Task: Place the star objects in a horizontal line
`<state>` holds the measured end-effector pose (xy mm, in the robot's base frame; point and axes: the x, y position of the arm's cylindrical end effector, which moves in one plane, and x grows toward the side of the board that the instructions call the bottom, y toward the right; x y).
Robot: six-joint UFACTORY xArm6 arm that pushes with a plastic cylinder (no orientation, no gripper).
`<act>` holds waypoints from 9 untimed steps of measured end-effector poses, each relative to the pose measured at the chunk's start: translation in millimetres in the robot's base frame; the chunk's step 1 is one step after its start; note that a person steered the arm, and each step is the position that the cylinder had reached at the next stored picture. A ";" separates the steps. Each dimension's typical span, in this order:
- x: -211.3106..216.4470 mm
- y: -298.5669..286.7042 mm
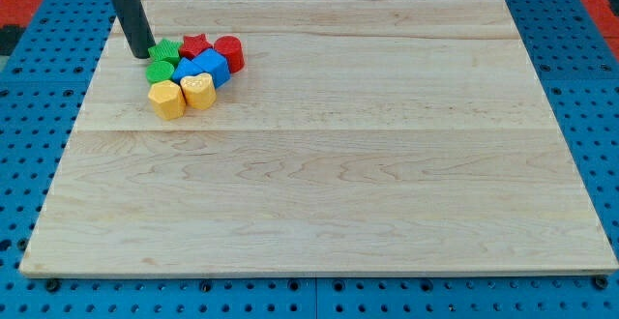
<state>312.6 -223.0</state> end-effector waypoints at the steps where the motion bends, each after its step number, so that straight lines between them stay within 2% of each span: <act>1: 0.0 0.0; 2: 0.6 0.4; 4: -36.8 -1.7; 5: -25.1 -1.7; 6: 50.1 -8.9; 7: 64.1 19.6; 8: 26.3 62.2; 9: 1.9 42.0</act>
<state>314.5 -181.0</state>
